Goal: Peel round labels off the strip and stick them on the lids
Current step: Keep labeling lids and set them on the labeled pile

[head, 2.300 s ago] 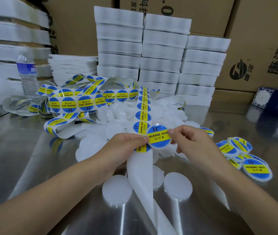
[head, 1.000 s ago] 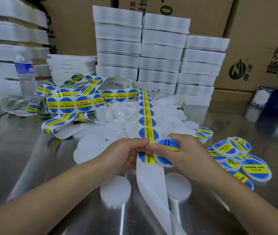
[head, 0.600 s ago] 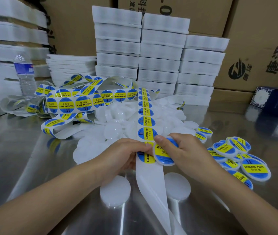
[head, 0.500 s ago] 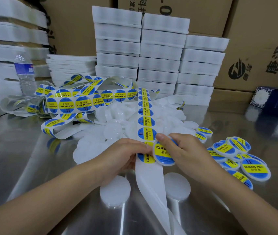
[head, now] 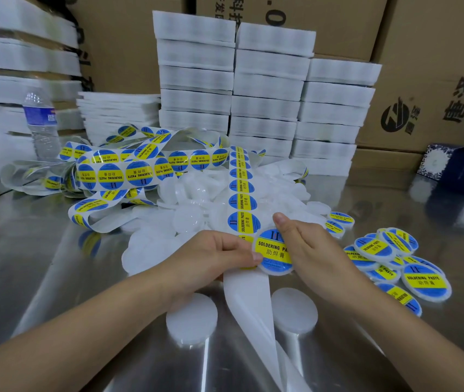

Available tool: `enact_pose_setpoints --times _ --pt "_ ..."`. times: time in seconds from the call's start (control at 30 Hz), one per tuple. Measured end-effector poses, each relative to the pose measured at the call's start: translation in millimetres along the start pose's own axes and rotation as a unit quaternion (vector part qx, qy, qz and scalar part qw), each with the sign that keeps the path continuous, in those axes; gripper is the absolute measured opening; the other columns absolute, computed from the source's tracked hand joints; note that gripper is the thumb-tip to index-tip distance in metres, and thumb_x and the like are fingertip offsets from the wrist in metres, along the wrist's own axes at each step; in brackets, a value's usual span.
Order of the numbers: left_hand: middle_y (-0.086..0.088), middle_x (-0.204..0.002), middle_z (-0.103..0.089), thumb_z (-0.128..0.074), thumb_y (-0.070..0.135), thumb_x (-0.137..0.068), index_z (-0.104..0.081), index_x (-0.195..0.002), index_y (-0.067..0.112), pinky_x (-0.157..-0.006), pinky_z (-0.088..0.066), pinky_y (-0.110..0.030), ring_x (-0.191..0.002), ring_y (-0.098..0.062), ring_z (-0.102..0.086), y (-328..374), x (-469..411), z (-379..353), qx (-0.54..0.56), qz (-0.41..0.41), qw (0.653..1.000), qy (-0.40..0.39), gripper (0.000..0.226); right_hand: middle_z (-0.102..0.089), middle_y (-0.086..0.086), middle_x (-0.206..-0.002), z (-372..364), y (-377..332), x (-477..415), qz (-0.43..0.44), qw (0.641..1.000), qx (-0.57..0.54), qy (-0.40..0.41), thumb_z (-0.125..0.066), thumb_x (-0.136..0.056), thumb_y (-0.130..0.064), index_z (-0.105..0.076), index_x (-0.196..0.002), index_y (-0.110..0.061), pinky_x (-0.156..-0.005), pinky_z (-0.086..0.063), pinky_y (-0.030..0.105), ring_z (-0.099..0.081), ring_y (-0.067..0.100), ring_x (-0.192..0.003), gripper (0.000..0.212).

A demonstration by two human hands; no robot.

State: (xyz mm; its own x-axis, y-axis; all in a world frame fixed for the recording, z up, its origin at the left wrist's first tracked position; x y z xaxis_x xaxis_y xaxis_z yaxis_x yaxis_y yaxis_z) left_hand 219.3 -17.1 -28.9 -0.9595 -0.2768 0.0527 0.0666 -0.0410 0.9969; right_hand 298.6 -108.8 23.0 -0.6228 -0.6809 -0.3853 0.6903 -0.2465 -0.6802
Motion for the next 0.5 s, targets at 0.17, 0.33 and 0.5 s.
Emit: enact_pose_setpoints --times 0.17,0.33,0.5 --pt "-0.014 -0.097 -0.074 -0.068 0.012 -0.081 -0.077 -0.087 0.009 -0.087 -0.053 -0.037 -0.094 -0.029 -0.069 0 -2 12 0.016 -0.006 0.999 0.049 0.011 -0.043 -0.006 -0.050 1 1 2 -0.018 0.999 -0.037 -0.006 -0.030 -0.081 -0.066 -0.046 -0.062 -0.011 -0.057 -0.034 0.031 -0.039 0.009 -0.051 0.060" --pt "-0.015 -0.094 -0.074 -0.068 0.011 -0.080 -0.078 -0.085 0.009 -0.080 -0.054 -0.034 -0.084 -0.026 -0.069 4 -1 20 0.029 -0.024 0.996 0.078 0.011 -0.050 -0.029 -0.103 -3 -15 6 0.066 0.997 0.038 -0.020 -0.060 -0.059 -0.073 -0.046 -0.103 -0.054 -0.068 -0.037 0.010 -0.050 -0.013 -0.084 0.050" --pt "-0.014 -0.088 -0.074 -0.070 0.015 -0.078 -0.078 -0.076 0.013 -0.082 -0.050 -0.036 -0.081 -0.025 -0.067 4 -2 21 0.000 -0.028 0.995 0.094 0.008 -0.048 -0.022 -0.103 -3 -25 7 0.132 0.989 0.058 -0.012 -0.078 -0.064 -0.044 -0.046 -0.098 -0.054 -0.073 -0.035 0.002 -0.046 -0.015 -0.094 0.048"
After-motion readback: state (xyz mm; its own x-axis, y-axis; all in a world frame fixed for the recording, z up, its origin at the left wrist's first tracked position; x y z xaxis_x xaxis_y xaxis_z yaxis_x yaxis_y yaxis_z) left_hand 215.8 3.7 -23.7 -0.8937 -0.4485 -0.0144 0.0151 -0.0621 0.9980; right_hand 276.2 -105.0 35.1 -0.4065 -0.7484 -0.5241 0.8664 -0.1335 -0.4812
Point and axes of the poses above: each hand's wrist, its own x-axis away from the middle knuckle, its own z-axis out of the back of the hand, y = z × x, the point moved 10 cm from there along -x, towards the middle knuckle
